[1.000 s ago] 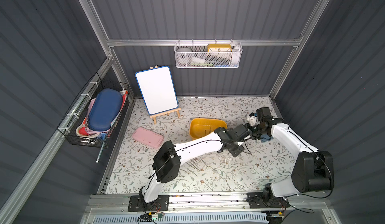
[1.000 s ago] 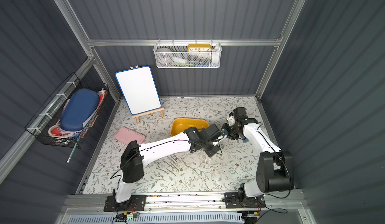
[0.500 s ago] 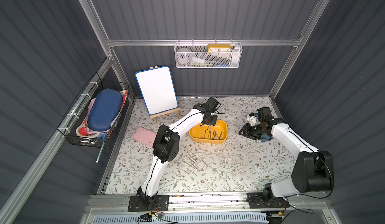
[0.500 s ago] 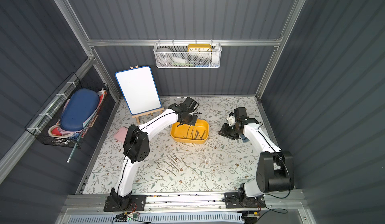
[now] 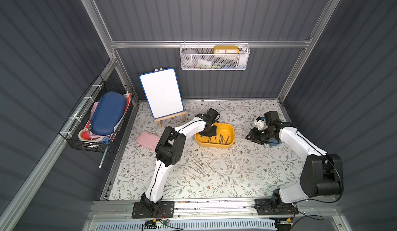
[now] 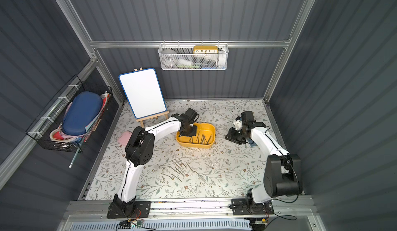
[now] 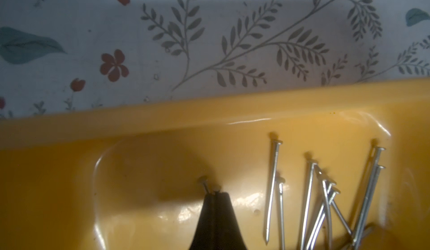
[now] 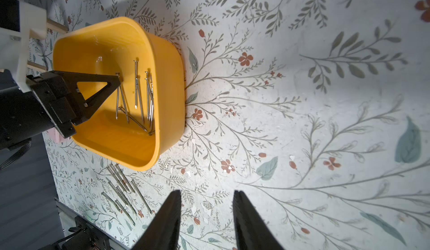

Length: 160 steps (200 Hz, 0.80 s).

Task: Put the nails on the desktop into the storage box
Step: Place the nail in the storage box, then pick up the nail from the center of the board.

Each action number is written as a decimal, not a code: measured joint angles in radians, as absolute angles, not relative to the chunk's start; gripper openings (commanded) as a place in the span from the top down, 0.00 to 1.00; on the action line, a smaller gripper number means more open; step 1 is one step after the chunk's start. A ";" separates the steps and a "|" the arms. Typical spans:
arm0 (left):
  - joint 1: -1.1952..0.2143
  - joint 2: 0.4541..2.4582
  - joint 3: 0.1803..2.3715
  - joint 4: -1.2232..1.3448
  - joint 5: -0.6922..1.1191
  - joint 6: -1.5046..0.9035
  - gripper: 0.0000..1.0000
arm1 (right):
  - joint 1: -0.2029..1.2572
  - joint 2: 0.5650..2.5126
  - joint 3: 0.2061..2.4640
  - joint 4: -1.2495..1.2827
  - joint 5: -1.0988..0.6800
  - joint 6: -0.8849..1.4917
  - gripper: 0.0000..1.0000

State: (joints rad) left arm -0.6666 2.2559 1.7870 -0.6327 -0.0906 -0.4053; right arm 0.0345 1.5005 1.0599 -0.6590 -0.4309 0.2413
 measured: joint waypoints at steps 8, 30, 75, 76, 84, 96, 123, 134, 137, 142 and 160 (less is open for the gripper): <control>-0.666 2.252 1.782 -0.625 -0.095 -0.412 0.83 | 0.035 1.501 1.060 -0.658 -0.434 0.241 0.58; -0.667 2.229 1.766 -0.620 -0.102 -0.425 0.68 | 0.035 1.501 1.060 -0.658 -0.450 0.241 0.57; -0.668 2.123 1.749 -0.595 -0.109 -0.444 0.63 | 0.127 1.447 1.029 -0.659 -0.440 0.243 0.56; -0.668 2.120 1.747 -0.594 -0.109 -0.444 0.63 | 0.132 1.444 1.028 -0.659 -0.439 0.243 0.56; -0.668 2.082 1.729 -0.584 -0.109 -0.444 0.61 | 0.196 1.412 1.016 -0.666 -0.417 0.245 0.56; -0.668 2.011 1.689 -0.568 -0.109 -0.443 0.58 | 0.309 1.361 1.000 -0.671 -0.387 0.247 0.56; -0.668 1.789 1.559 -0.532 -0.108 -0.443 0.52 | 0.554 1.257 0.923 -0.648 -0.334 0.279 0.58; -0.668 1.698 1.496 -0.519 -0.112 -0.445 0.49 | 0.632 1.236 0.876 -0.635 -0.301 0.295 0.59; -0.668 1.673 1.478 -0.518 -0.115 -0.443 0.48 | 0.655 1.235 0.865 -0.632 -0.294 0.299 0.59; -0.669 1.640 1.451 -0.517 -0.121 -0.444 0.48 | 0.685 1.237 0.850 -0.631 -0.279 0.302 0.59; -0.675 1.524 1.327 -0.513 -0.143 -0.457 0.46 | 0.795 1.290 0.836 -0.631 -0.227 0.304 0.60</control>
State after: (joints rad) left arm -0.6754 1.5242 1.3266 -0.5133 -0.1429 -0.4572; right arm 0.7952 1.2900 0.8364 -0.6312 -0.2268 0.3042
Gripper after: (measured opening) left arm 0.528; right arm 0.405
